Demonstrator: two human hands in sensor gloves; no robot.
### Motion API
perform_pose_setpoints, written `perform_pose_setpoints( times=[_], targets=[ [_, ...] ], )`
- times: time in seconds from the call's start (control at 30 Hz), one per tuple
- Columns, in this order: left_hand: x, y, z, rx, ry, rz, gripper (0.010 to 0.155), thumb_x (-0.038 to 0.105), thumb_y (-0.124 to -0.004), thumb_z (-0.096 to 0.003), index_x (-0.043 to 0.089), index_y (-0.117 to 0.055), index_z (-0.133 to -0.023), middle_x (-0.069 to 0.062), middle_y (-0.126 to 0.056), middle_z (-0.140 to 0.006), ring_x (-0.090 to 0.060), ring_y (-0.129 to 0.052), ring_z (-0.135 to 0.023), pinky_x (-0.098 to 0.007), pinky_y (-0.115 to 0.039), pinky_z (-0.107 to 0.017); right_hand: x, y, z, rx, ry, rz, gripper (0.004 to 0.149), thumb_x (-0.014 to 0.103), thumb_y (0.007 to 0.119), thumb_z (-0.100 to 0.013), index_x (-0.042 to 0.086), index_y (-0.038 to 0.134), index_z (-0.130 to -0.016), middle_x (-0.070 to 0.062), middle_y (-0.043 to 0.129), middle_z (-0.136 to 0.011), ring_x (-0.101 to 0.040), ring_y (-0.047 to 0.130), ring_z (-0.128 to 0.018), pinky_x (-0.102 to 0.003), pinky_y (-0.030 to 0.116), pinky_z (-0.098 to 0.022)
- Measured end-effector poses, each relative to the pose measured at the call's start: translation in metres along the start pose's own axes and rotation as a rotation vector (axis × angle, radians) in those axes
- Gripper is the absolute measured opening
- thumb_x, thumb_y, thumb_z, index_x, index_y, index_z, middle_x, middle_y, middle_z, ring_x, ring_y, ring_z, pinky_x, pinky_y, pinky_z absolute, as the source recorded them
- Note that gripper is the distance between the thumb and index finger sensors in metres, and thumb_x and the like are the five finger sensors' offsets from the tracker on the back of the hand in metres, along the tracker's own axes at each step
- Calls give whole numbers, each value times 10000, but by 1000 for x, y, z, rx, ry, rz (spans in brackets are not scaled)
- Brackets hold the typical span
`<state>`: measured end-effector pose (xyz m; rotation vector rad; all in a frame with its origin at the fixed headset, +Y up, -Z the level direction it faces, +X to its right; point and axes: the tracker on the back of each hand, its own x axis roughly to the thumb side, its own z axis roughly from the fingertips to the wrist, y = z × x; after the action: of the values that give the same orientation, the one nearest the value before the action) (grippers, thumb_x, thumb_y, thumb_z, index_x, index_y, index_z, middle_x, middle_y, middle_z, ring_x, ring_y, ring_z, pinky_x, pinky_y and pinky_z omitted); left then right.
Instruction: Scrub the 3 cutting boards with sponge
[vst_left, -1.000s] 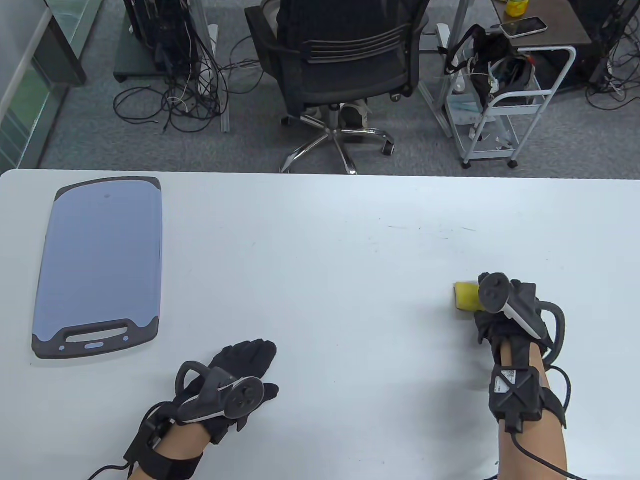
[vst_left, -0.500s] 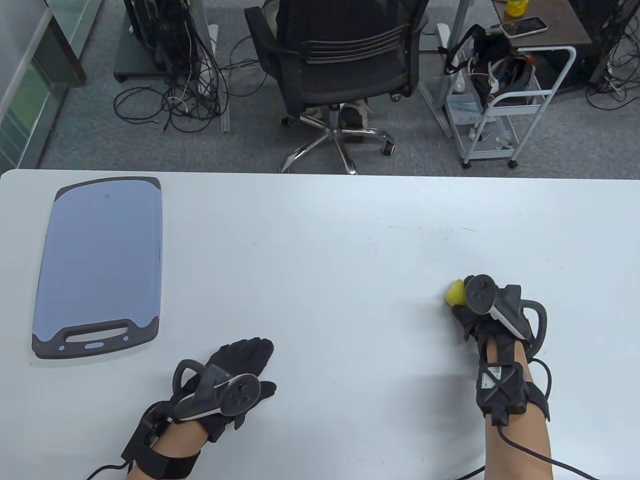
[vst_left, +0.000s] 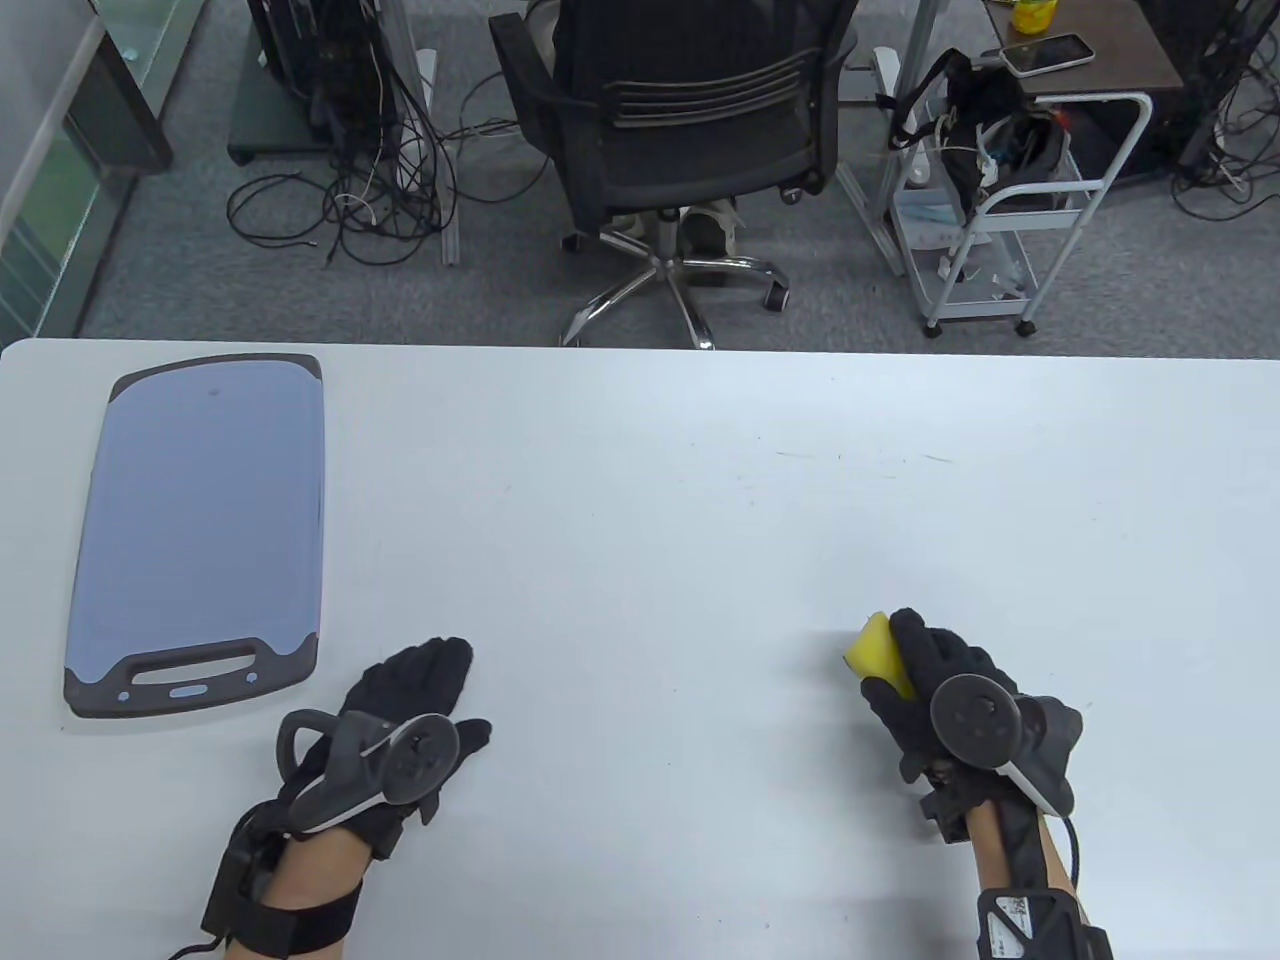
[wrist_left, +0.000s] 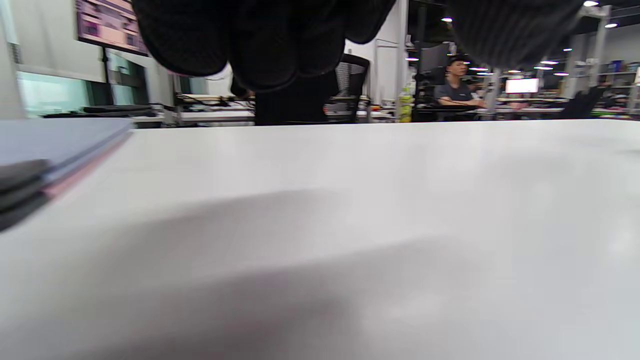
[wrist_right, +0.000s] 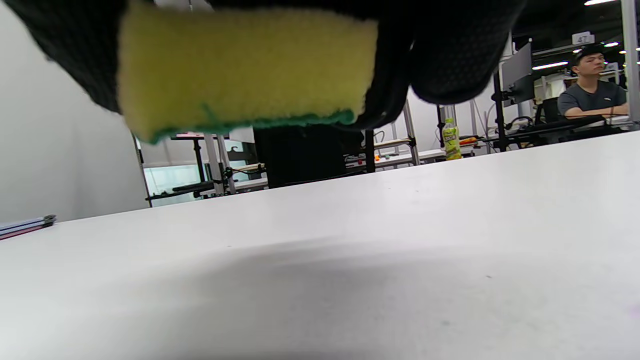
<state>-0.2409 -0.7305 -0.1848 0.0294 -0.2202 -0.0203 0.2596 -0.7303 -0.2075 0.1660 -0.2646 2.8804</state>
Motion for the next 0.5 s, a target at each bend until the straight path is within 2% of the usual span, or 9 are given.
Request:
perform_pose_setpoints(
  times=[0.13, 0.2, 0.3, 0.37, 0.4, 0.43, 0.5],
  targets=[
    [-51, -7, 1, -25, 217, -40, 871, 626, -768, -456, 176, -497, -1152, -155, -682, -1147, -379, -793, -1003, -557, -740, -699, 8, -3, 6, -13, -41, -10, 753, 558, 826, -421, 181, 649, -1048, -90, 778, -929, -277, 850, -734, -518, 730, -593],
    [-82, -20, 6, -79, 361, -57, 870, 601, -782, -464, 162, -488, -1155, -182, -655, -1156, -413, -760, -1013, -575, -717, -704, 10, -3, 8, -14, -51, -6, 754, 559, 826, -420, 181, 649, -1048, -91, 778, -929, -275, 851, -734, -517, 730, -594],
    [-112, -39, 15, -143, 493, -54, 882, 581, -794, -469, 139, -468, -1159, -200, -622, -1168, -441, -714, -1034, -596, -690, -713, 10, -2, 9, -7, -51, -16, 754, 557, 826, -420, 181, 647, -1048, -92, 776, -930, -277, 849, -736, -518, 728, -594],
    [-127, -52, 19, -173, 555, -27, 875, 569, -791, -477, 130, -459, -1157, -203, -598, -1173, -452, -648, -1058, -618, -651, -721, 9, -2, 10, -3, -50, -16, 752, 556, 827, -421, 183, 646, -1048, -91, 773, -933, -277, 848, -739, -519, 727, -596],
    [-134, -57, 18, -256, 558, 30, 858, 555, -783, -514, 148, -410, -1170, -184, -511, -1198, -444, -548, -1094, -619, -553, -761, 9, -3, 11, -5, -48, -13, 752, 556, 827, -420, 183, 648, -1048, -90, 775, -932, -278, 848, -739, -519, 726, -597],
    [-135, -56, 19, -234, 558, 41, 844, 553, -774, -523, 160, -398, -1168, -169, -487, -1197, -446, -526, -1100, -630, -515, -770, 8, -3, 11, -6, -46, -13, 752, 556, 827, -421, 183, 647, -1048, -89, 774, -933, -277, 847, -741, -520, 726, -596],
    [-138, -52, 16, -177, 565, 7, 776, 531, -792, -506, 172, -500, -1129, -114, -656, -1127, -418, -648, -1070, -633, -569, -755, 6, -4, 11, -8, -38, -22, 753, 556, 826, -422, 182, 645, -1049, -91, 773, -933, -279, 846, -741, -519, 725, -597]
  ],
)
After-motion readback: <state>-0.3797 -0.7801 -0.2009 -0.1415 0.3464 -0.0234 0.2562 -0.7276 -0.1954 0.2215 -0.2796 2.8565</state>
